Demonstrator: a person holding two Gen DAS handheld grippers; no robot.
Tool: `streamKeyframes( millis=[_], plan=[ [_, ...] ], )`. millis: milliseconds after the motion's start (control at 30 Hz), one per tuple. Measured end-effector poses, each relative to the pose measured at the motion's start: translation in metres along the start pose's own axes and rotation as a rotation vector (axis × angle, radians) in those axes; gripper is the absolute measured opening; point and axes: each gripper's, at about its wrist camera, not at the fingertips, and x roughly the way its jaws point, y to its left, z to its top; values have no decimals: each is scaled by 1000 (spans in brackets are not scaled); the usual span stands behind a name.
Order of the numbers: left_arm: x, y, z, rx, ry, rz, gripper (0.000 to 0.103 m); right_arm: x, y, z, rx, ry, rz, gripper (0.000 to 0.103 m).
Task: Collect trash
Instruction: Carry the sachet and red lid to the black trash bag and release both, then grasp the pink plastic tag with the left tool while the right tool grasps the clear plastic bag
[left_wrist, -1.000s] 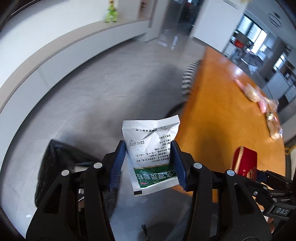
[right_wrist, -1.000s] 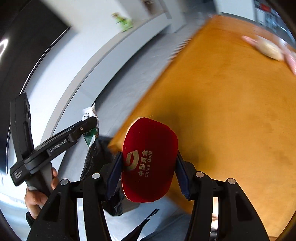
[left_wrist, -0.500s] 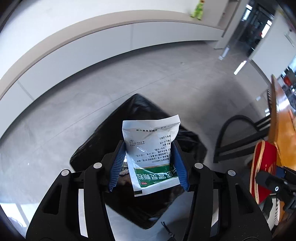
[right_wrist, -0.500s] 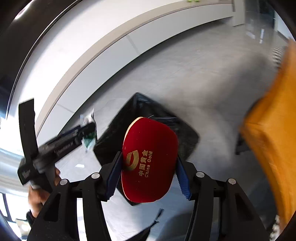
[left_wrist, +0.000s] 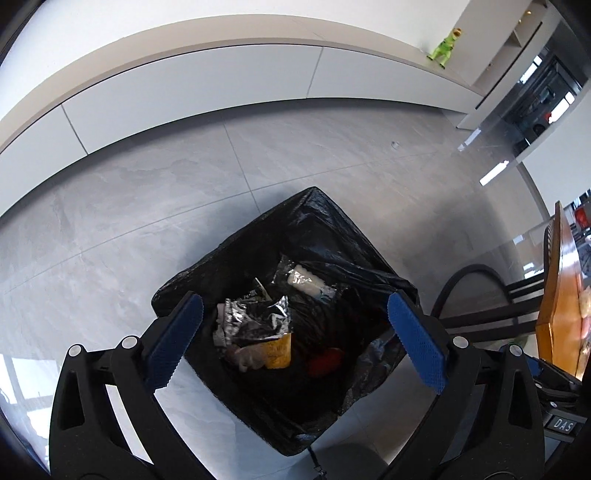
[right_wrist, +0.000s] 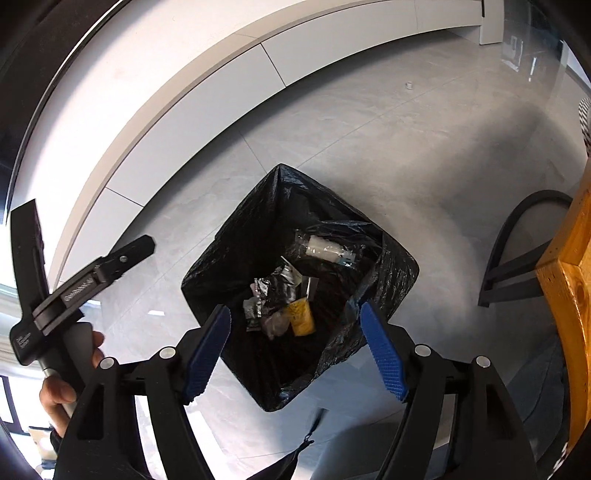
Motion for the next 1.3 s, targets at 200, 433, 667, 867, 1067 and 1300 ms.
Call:
streamKeyframes(
  millis=[200,433,667,867,1067,1300],
  plan=[
    [-1,-31,-1,59,-1,-22,97,-19,-18,-6,20,-38,18,74],
    [-6,-94,-1,167,-10,-80,97,-56,-62,-13,86,-114,26,74],
    [-8,-177,-4,286,11,-164,97,-108,-127,-23,162,-194,-30,74],
    [-4,-263,-11,414,30,-218,97,-154,-200,-34,280,-257,-91,74],
    [-10,-351,-17,539,32,-266,97,-200,-270,-43,394,-309,-130,74],
    [-6,-447,-30,662,60,-331,97,-243,-351,-44,534,-349,-188,74]
  ],
)
